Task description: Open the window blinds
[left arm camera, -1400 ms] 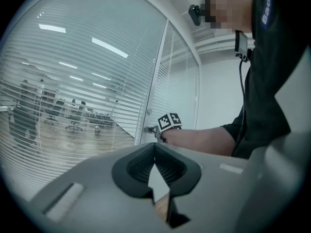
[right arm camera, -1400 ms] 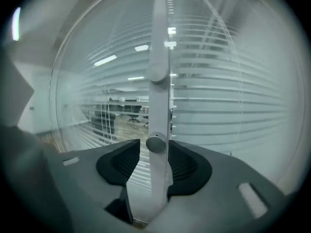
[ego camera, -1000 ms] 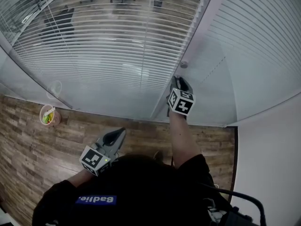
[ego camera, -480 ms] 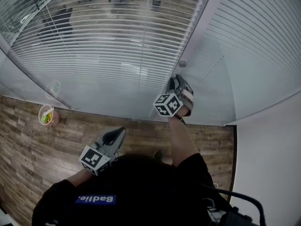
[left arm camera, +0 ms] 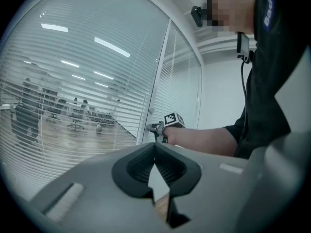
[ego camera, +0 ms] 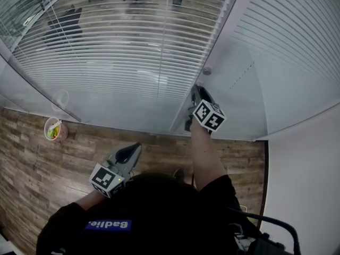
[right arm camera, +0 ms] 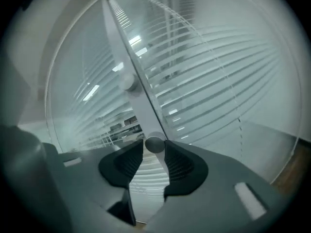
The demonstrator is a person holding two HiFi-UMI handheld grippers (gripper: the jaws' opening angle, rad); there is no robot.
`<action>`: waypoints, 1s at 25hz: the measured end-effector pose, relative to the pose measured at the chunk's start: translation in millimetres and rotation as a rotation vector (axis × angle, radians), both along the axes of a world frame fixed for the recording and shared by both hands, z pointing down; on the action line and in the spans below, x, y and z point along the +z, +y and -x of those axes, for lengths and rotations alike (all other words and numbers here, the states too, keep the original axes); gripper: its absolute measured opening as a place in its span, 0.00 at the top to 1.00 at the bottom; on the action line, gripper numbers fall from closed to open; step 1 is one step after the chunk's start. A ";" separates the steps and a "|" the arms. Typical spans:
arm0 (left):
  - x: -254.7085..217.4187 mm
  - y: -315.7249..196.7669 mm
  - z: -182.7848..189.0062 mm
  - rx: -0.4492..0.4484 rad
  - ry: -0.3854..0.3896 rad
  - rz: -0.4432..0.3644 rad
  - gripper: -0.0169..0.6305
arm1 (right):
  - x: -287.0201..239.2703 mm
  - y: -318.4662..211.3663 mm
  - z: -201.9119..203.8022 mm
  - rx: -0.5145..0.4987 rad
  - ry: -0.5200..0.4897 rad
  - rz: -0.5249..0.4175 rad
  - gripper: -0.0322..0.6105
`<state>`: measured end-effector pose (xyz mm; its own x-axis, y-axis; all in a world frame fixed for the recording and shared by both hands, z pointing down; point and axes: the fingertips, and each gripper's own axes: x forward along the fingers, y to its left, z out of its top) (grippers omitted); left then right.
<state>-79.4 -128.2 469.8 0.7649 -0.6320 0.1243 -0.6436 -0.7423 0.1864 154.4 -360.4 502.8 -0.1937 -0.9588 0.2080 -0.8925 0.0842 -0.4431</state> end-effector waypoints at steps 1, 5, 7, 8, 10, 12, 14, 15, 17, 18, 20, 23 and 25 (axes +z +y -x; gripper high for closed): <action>1.5 -0.4 0.4 -0.001 0.001 0.001 0.97 | 1.7 -0.8 -1.9 0.006 -0.050 -0.008 0.75; 2.4 -0.6 1.1 -0.001 -0.002 0.004 0.97 | 0.2 -0.2 -1.2 0.024 0.133 0.037 0.75; 1.0 -0.5 0.5 0.001 -0.003 0.006 0.97 | -3.0 0.0 0.6 0.035 0.343 0.070 0.76; 0.9 -0.5 0.1 0.003 -0.004 0.007 0.97 | -3.8 -0.1 2.1 0.035 0.454 0.080 0.76; 0.8 -0.9 0.2 0.004 -0.002 0.008 0.97 | -4.5 0.4 6.3 0.025 0.658 0.092 0.76; 1.2 -1.5 0.7 0.002 0.001 0.012 0.97 | -3.9 0.7 9.3 0.018 0.851 0.099 0.76; 2.0 -2.0 0.7 0.001 0.003 0.015 0.97 | -2.4 0.5 10.5 0.014 1.058 0.099 0.76; 2.2 -2.1 0.3 0.002 0.003 0.016 0.97 | -1.7 0.4 10.9 0.013 1.150 0.097 0.76; 1.7 -2.3 -0.7 0.005 0.004 0.015 0.97 | -1.0 0.2 11.7 0.010 1.255 0.087 0.75; 1.4 -2.5 -1.1 0.005 0.003 0.014 0.97 | -1.0 -0.1 12.0 0.007 1.253 0.080 0.75; 2.1 -3.4 -1.4 0.002 0.002 0.013 0.97 | -1.1 -0.6 12.6 0.000 1.133 0.060 0.74; 6.1 -5.1 -1.3 -0.001 0.000 0.010 0.97 | 0.0 -1.8 10.2 -0.009 0.708 0.026 0.67; 4.2 -5.5 0.1 -0.003 0.004 0.014 0.97 | -3.1 -1.5 7.3 -0.003 0.407 0.005 0.65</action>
